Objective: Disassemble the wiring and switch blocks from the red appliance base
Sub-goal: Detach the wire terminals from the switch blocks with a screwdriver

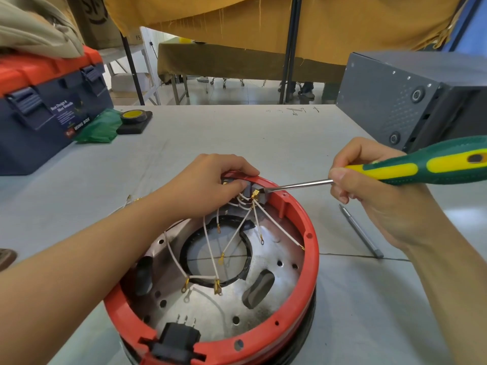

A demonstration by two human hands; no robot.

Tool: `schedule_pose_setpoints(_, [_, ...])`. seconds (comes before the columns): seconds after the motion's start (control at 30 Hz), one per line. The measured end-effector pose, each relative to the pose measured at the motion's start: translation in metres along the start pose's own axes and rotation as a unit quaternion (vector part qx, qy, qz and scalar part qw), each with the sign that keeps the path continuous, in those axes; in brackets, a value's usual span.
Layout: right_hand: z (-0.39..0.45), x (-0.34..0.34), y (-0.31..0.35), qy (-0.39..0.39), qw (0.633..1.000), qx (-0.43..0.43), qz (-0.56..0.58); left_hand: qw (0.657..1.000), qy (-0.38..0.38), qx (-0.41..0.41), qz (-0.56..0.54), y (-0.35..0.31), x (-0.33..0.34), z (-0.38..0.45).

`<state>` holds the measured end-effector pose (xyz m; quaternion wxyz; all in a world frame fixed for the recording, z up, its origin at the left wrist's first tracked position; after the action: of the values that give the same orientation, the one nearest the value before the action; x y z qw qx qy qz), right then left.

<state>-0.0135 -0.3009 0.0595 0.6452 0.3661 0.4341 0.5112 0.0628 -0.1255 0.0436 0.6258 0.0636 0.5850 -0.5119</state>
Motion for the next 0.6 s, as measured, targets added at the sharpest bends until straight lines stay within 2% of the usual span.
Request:
schedule_pose_setpoints(0.33, [0.009,-0.001,-0.034,0.016,0.978,0.107,0.178,1.0,-0.001,-0.001,0.001,0.0,-0.001,0.001])
schedule_pose_setpoints(0.47, [0.009,0.005,-0.033,0.023,0.978,0.101,0.182,1.0,-0.002,-0.004,-0.001,0.001,-0.002,0.0])
schedule_pose_setpoints(0.6, [0.01,-0.004,-0.03,-0.002,0.979,0.091,0.18,1.0,-0.003,-0.002,0.0,0.0,-0.001,0.0])
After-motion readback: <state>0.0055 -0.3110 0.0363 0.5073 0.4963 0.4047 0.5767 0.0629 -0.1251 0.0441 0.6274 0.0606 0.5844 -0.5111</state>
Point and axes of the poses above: each hand's wrist, its own z-axis towards the middle knuckle, its own x-axis out of the palm, y = z × x, the point moved 9 cm from there along z, towards the middle knuckle, and after that the axes turned 9 degrees about x, right-handed, at the moved point
